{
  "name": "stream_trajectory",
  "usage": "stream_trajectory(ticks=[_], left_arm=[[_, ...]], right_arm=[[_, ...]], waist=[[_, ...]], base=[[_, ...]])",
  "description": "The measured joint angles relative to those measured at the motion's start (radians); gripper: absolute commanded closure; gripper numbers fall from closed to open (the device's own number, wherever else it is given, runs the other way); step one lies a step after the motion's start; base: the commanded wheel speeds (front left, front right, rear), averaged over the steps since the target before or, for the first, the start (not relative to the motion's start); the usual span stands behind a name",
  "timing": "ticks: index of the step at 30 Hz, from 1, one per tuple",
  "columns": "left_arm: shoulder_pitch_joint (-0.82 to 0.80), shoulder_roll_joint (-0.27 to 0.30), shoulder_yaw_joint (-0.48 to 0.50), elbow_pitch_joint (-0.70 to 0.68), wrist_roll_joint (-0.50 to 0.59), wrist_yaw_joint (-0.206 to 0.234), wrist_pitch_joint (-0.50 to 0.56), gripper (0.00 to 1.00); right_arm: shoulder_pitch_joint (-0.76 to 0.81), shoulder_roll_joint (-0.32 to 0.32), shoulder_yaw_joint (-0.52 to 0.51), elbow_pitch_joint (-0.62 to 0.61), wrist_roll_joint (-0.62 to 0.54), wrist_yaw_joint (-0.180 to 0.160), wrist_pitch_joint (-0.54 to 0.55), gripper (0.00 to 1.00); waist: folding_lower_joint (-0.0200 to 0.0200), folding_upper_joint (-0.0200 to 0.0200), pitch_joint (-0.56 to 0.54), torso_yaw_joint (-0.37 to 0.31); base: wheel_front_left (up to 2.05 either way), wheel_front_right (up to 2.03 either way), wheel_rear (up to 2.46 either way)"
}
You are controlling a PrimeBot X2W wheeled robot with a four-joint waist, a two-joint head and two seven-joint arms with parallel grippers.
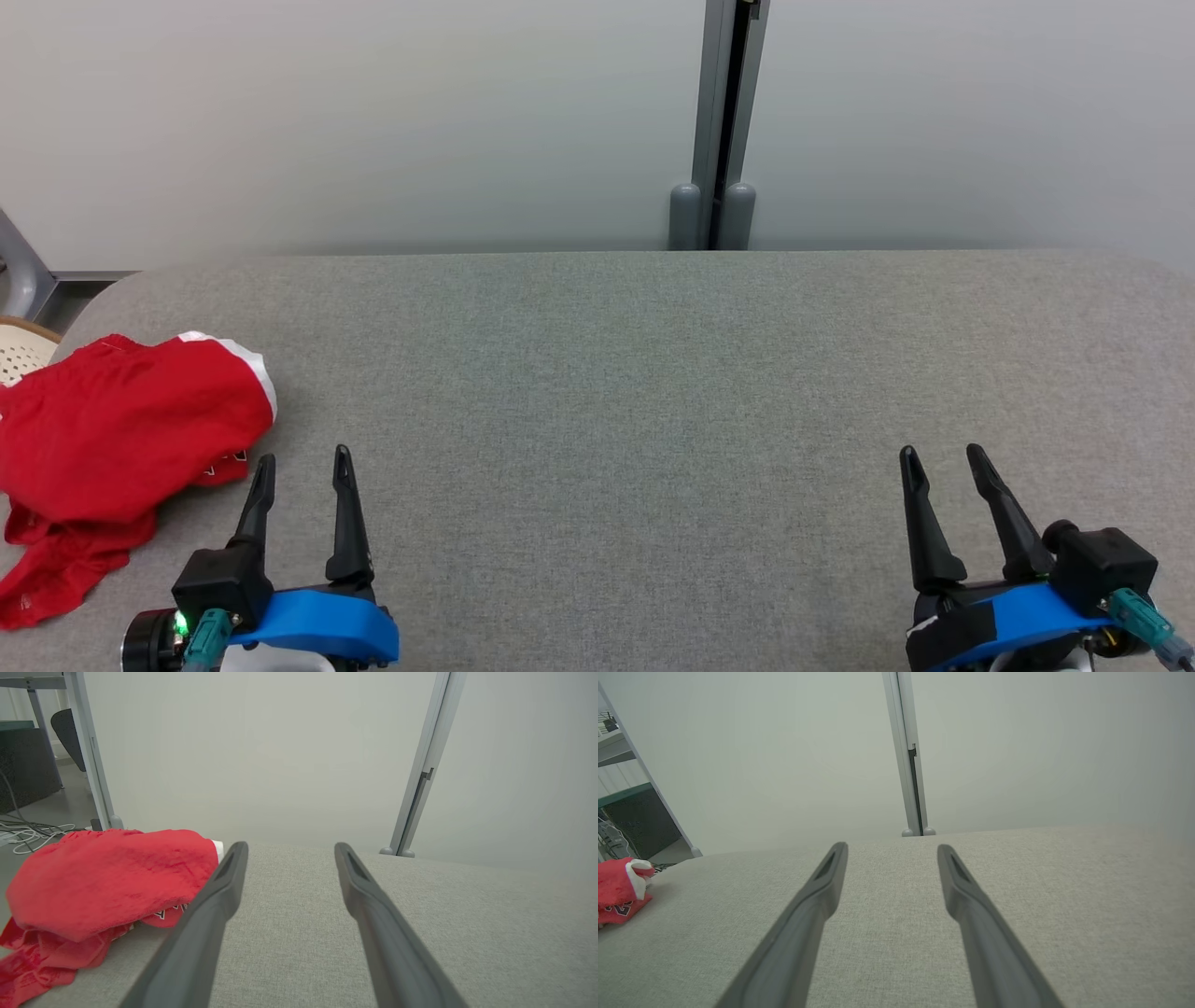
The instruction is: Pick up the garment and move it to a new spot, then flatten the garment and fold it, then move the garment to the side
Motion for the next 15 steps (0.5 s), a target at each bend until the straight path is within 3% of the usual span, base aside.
stream_trajectory(ticks=[15], left_arm=[[0.000, 0.004, -0.015, 0.004, 0.100, 0.014, -0.027, 0.00]], right_arm=[[0.000, -0.001, 0.007, 0.000, -0.104, 0.000, -0.022, 0.00]], waist=[[0.0000, 0.0000, -0.002, 0.004]], base=[[0.00, 0.00, 0.00]])
